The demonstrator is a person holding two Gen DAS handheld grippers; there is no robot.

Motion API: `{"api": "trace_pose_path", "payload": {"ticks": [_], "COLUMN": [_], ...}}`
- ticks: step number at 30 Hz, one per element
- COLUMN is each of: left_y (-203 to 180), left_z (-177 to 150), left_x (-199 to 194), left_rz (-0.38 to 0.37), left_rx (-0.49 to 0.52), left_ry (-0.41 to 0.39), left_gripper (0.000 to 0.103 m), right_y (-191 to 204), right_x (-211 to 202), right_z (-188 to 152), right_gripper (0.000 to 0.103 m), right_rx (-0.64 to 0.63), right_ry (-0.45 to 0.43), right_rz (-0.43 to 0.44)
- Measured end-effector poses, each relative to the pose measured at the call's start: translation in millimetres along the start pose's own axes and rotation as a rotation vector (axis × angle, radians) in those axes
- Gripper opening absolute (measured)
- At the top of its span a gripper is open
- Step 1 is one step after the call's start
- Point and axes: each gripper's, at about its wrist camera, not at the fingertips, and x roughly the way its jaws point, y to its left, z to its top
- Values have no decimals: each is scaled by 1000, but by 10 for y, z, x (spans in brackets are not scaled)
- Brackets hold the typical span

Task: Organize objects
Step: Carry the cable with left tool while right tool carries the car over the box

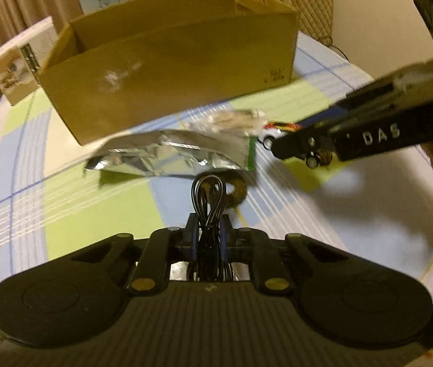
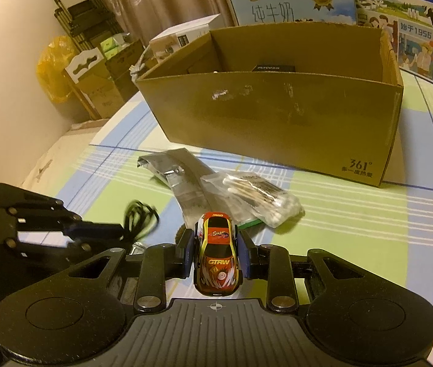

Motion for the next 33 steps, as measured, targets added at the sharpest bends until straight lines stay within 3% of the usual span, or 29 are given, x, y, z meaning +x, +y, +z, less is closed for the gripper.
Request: {"api": "trace_pose_path", "payload": {"ticks": [5,13,15,19,23,25,29,31,32,33], "left_y": [116,176,175,145,83,60,47,57,64,81], "left_z": [84,116,79,62,114,147,178,166,157,145], "left_x": [-140,-107,-70,68,225,303,438,477,473,460], "left_rz": [-20,-29,-46,-79,-92,-95,-77,-70,-71,-79], "left_rx": [-56,-89,-104,-148,-179,-193,-215,-224,-229,-240], "left_ry": [-33,-28,-22,-11,-2,6,31,46,47,50], "left_gripper": [0,1,7,10,36,41,38,30,18,13], "right_y": [2,-11,-20,-44,-77,-97,-119,-122,-123,-124], "right_x": [-29,-19,-11,-18,-30,-38,-60,-68,-73,-76], "right_z": [17,10,13,16,19,25,37,44,48,54], "right_gripper": [27,27,27,27,27,27,27,27,27,27], "right_rx": [8,14,17,24,33,38,46,48,49,51], "right_ry": [-13,-11,-11,-16,-21,-23,-33,-37,-40,-43], "right_rz": [2,-5,-10,-16,-22,-26,-27,-28,-28,-27]}}
